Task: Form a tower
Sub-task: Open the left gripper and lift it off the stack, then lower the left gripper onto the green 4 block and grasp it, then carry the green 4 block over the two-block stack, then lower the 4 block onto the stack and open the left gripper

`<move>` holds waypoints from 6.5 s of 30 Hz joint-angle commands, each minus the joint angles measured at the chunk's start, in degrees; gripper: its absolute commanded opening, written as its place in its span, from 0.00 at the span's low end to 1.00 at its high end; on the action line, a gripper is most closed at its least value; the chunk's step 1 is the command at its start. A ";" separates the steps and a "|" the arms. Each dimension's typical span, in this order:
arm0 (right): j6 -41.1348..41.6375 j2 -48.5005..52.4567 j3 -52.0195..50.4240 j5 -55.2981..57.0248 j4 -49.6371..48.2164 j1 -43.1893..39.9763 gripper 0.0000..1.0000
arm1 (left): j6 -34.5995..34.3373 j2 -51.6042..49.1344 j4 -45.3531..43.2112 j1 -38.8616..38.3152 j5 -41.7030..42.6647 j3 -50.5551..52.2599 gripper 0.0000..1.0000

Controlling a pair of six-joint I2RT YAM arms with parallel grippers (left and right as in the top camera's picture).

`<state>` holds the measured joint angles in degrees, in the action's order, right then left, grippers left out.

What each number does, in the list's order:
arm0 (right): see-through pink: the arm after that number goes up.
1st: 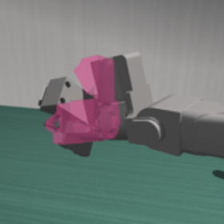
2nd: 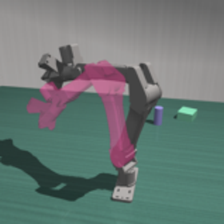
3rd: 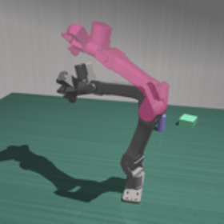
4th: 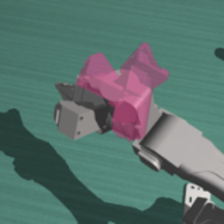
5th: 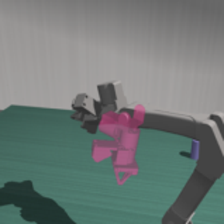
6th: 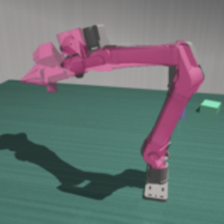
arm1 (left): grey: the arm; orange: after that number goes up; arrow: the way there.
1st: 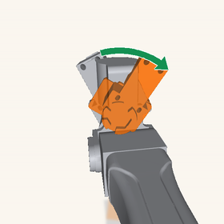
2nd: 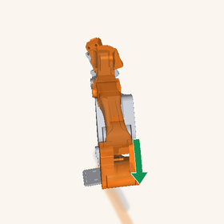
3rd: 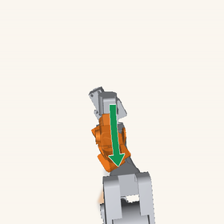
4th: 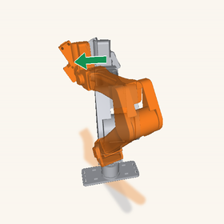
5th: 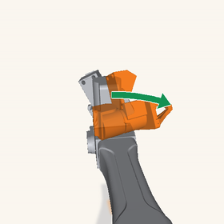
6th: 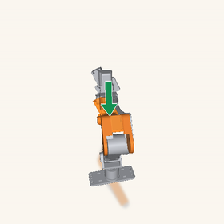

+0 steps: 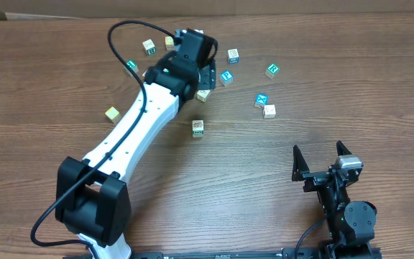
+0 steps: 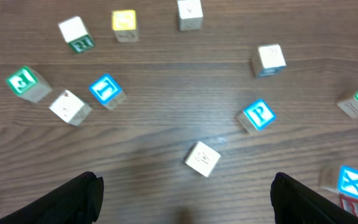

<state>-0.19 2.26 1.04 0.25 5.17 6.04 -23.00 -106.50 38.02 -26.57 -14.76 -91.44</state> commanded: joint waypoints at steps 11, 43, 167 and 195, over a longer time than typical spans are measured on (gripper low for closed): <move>0.17 0.17 -0.59 0.02 -0.35 0.28 1.00 | 17.90 -11.37 -7.04 0.13 7.45 -0.11 0.96; 0.17 0.17 -0.59 0.02 -0.35 0.28 1.00 | 19.82 -20.28 -12.59 0.31 7.26 -0.76 0.21; 0.17 0.17 -0.59 0.02 -0.33 0.28 1.00 | -12.98 2.73 0.70 -7.65 -2.12 18.12 0.30; 0.17 0.17 -0.59 0.02 -0.33 0.28 1.00 | -12.04 2.73 0.07 -7.52 -1.70 18.05 0.56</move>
<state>-0.21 2.26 1.04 0.25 5.17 6.04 -35.05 -103.20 38.48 -33.78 -15.70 -73.76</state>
